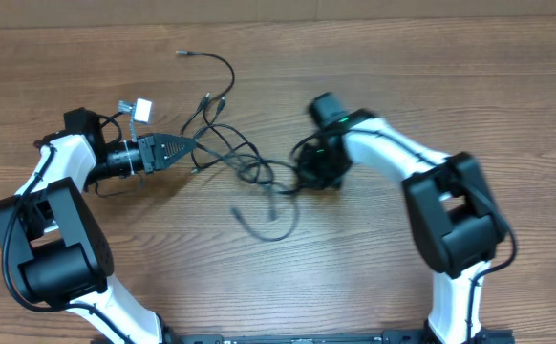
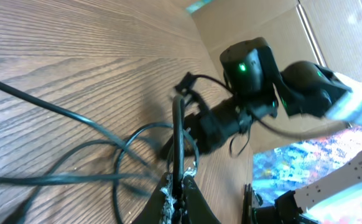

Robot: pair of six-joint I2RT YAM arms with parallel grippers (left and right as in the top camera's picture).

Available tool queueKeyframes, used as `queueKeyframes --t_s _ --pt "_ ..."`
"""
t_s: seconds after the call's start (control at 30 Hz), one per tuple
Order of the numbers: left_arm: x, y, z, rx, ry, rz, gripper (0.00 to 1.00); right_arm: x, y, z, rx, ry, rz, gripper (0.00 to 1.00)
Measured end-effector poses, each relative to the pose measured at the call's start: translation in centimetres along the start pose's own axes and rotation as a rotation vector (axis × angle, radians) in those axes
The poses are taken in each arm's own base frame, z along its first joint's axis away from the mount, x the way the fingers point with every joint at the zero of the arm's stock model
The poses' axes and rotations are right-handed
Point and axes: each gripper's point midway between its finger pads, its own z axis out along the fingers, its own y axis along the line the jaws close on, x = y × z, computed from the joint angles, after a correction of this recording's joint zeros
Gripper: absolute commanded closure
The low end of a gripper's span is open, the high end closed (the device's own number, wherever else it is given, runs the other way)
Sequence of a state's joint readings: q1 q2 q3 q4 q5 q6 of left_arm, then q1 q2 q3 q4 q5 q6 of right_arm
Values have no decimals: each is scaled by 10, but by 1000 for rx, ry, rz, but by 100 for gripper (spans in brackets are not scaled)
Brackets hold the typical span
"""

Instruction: Untangle cables

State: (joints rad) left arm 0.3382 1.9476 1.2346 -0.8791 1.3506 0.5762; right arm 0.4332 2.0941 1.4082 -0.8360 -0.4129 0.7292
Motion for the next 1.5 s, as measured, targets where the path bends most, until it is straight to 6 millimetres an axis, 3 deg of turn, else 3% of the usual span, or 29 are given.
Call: queueKeyframes --t_s 0.1,0.23,0.43,0.57,1.03,1.1,1.23,1.3,1.33,1.37,1.4,1.5 --pt "-1 3 -8 -12 -19 -14 96 -28 -51 -33 40 -10 58 96" --pt "2 5 -7 -14 -16 -19 96 -33 -74 -38 138 -40 20 96" --pt "0 10 -7 -30 -16 -10 96 -67 -135 -68 417 -232 98 96" --pt "1 11 -7 -39 -12 -27 96 -78 -149 -78 460 -291 150 96" --pt "2 16 -4 -62 5 -10 96 -92 -112 -67 241 -286 118 96" --pt "3 18 0 -78 24 -4 94 -103 -103 -68 202 -328 102 96" --pt "9 18 16 -93 79 24 83 -134 -60 -74 7 -431 31 96" --pt "14 20 25 -113 116 45 61 -142 -38 -79 -96 -456 -11 96" --pt "16 21 27 -121 129 47 26 -143 -33 -80 -119 -459 -20 93" --pt "17 22 30 -128 140 52 9 -145 -31 -81 -129 -464 -25 92" --pt "19 23 33 -139 157 64 0 -146 -27 -83 -146 -471 -30 91" --pt "24 25 42 -160 194 82 0 -145 -24 -83 -158 -466 -35 85"
